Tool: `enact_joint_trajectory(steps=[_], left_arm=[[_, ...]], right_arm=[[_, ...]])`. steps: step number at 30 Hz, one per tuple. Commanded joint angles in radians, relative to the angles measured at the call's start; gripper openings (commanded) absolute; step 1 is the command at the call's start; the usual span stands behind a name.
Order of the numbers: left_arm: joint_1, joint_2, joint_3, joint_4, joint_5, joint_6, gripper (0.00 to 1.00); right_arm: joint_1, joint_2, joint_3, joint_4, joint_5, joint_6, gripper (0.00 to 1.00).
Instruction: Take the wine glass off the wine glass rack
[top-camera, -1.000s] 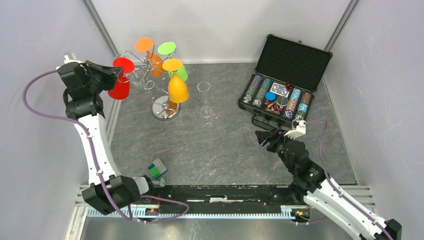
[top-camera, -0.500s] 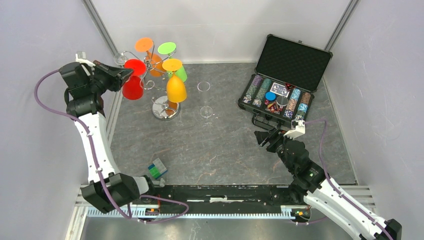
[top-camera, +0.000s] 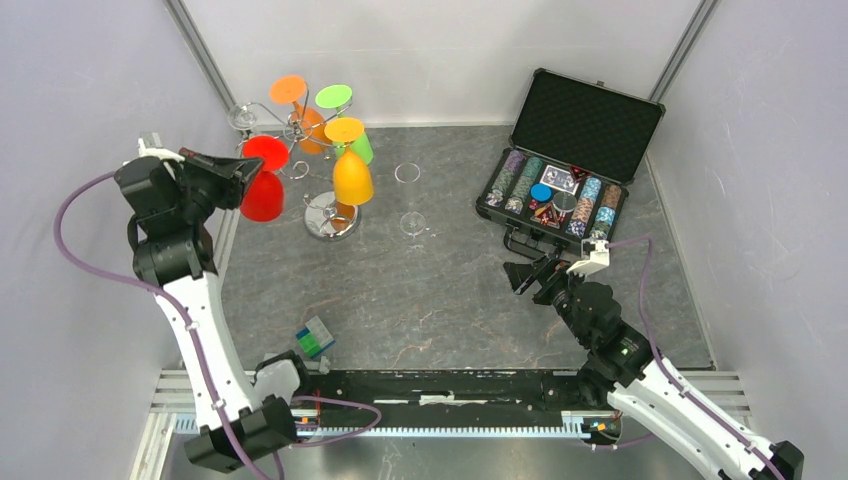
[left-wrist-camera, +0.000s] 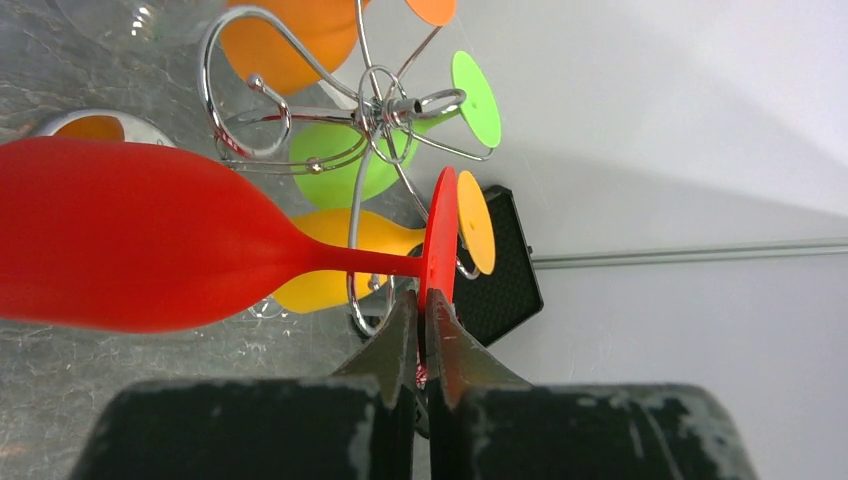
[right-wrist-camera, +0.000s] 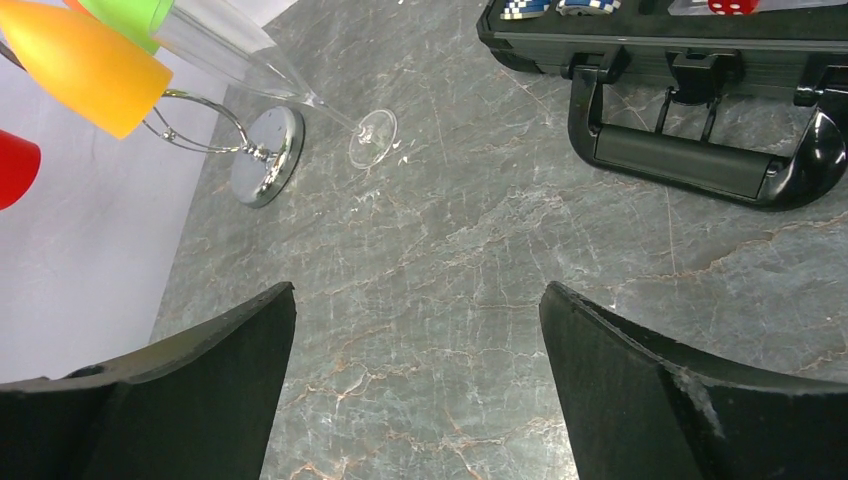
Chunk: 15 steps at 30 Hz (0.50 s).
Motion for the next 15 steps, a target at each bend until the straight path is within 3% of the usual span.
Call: enact_joint_trajectory(steps=[1, 6, 15], left_arm=[[0.005, -0.091, 0.04, -0.058, -0.062, -0.061, 0.02], [0.003, -0.16, 0.053, -0.124, -0.031, -0.079, 0.02], [-0.051, -0.284, 0.002, -0.096, 0.181, -0.181, 0.02]], right_arm=[[0.001, -0.006, 0.025, 0.042, -0.017, -0.013, 0.96], [0.002, 0.02, 0.042, 0.055, -0.074, -0.014, 0.96], [0.002, 0.068, 0.011, 0.234, -0.217, 0.013, 0.96]])
